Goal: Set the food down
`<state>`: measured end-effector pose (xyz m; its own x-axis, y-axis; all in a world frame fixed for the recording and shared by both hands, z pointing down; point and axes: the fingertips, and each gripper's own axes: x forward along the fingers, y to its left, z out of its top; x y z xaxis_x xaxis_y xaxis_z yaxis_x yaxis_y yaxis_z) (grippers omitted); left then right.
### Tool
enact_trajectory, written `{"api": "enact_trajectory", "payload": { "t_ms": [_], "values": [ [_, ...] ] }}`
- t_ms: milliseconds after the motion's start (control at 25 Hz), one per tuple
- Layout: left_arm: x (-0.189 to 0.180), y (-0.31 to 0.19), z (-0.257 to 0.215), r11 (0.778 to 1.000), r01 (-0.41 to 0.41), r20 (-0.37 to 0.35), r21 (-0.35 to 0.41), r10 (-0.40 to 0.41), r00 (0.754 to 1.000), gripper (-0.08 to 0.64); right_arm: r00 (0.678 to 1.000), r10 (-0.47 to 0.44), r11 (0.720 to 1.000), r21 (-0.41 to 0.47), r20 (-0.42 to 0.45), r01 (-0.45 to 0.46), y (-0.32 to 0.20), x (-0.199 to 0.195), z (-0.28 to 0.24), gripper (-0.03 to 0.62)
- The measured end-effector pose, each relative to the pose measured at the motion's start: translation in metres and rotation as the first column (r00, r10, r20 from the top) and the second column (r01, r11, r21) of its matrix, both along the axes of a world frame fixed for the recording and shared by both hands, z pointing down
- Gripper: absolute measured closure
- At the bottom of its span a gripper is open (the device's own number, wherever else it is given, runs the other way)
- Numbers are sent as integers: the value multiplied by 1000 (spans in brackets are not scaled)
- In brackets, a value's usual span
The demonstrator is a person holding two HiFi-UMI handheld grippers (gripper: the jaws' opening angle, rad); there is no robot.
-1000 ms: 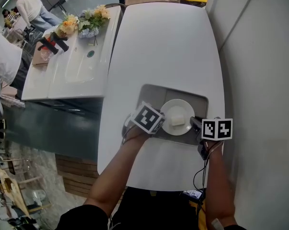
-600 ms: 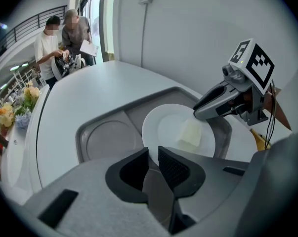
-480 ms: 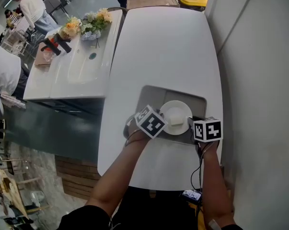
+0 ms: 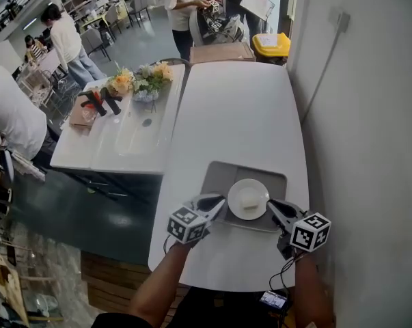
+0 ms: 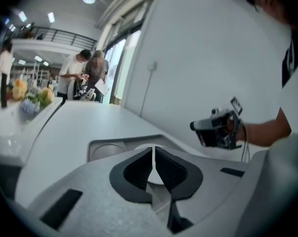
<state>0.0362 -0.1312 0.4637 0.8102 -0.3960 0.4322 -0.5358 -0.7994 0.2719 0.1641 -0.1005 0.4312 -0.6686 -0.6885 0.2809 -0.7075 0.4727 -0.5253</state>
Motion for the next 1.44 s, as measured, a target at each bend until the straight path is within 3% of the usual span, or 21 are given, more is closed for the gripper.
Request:
{"api": "enact_trajectory", "payload": {
  "t_ms": [40,120,200,280,400,600,760,960,1240,1440],
  "values": [
    [-3,20,-11,999,-2,-127,-44,-4,992,542,999,-18,999,49,50,16,16,-4,-15,574],
    [-10,64,-30,992,-25,-336,-126,-19,942,554,992,-53,991,126,115,39,50,-10,-36,575],
    [-19,109,-37,986,-40,-421,-164,-33,906,554,982,-79,988,148,174,53,83,-18,-42,574],
    [-24,156,-31,983,-73,-407,-170,-3,914,554,973,-118,987,136,198,92,119,-29,-39,575],
    [-27,205,-27,978,-134,-394,-159,61,917,554,973,-176,974,167,147,151,162,-53,-33,588],
    [-39,218,-58,972,-180,-542,-148,73,837,554,979,-179,959,240,93,152,193,-86,-42,589],
    [-50,223,-75,958,-273,-531,-94,184,827,554,990,-128,940,324,56,104,203,-106,-80,589],
    [-87,257,-105,934,-358,-537,-1,302,788,554,1000,-20,942,336,19,13,239,-133,-101,589],
    [-179,292,-92,927,-374,-571,-16,298,764,554,995,95,938,334,25,-98,290,-179,-106,589],
    [-221,305,-90,920,-384,-625,-76,256,737,554,994,102,946,308,30,-106,314,-228,-103,589]
  ]
}}
